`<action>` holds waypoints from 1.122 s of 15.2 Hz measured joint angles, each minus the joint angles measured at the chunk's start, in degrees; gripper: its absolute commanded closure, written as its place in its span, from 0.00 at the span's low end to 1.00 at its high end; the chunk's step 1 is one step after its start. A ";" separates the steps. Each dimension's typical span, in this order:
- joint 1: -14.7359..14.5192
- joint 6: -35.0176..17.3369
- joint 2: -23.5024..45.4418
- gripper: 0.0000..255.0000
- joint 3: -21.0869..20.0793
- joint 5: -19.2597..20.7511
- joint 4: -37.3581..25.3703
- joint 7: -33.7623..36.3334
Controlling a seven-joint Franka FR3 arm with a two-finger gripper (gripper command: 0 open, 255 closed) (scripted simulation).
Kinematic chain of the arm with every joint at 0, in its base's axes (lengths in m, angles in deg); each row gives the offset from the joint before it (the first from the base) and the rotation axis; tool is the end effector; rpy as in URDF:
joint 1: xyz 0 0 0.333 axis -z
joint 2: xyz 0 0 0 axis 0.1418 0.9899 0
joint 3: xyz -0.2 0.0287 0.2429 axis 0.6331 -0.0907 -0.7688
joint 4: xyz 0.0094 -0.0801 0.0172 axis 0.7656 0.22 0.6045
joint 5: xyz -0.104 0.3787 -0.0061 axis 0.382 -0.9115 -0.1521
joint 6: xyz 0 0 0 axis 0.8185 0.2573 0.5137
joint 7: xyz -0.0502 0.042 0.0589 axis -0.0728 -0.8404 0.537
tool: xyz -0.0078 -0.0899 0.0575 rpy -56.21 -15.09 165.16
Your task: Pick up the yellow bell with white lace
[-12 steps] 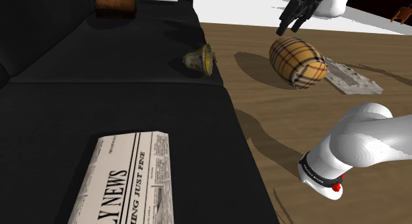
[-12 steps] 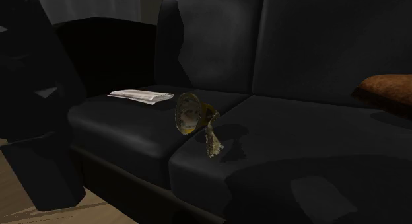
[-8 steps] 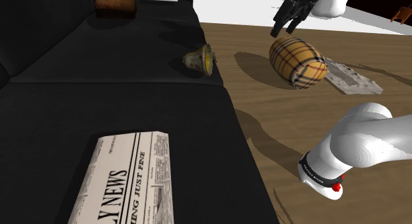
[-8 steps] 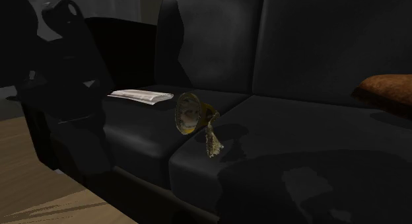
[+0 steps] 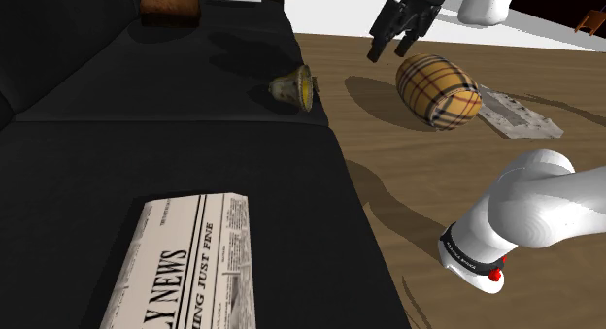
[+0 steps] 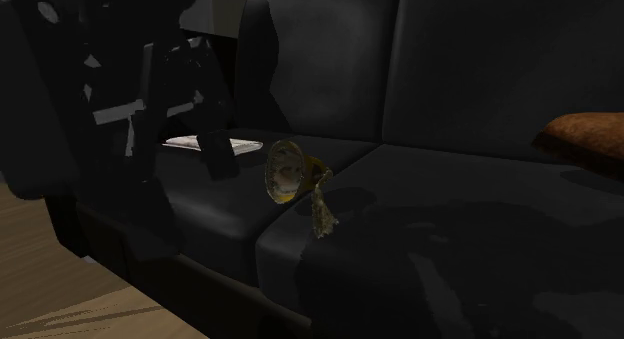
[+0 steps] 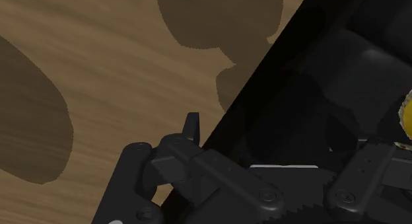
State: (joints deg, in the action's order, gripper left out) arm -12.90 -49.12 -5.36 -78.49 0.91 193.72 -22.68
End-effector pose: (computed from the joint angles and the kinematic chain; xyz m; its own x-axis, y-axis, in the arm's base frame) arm 0.3093 0.0937 0.6443 0.9751 -0.0273 0.2199 -0.0171 -0.9987 -0.0483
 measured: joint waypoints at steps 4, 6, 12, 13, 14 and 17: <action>-1.13 -2.15 2.78 0.00 -4.78 -2.63 -1.55 5.12; -1.55 -2.48 4.42 0.00 -7.16 -3.69 -3.45 7.79; -2.07 -5.06 10.58 0.00 -14.34 -5.62 -8.96 15.40; -2.07 -4.99 12.04 0.00 -15.90 -5.72 -10.87 17.11; -2.06 -5.74 13.06 0.00 -17.10 -5.82 -11.45 18.35; -2.07 -7.49 14.65 0.00 -19.04 -5.98 -11.80 20.23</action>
State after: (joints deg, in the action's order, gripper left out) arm -14.97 -56.61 9.29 -97.52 -5.06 181.92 -2.46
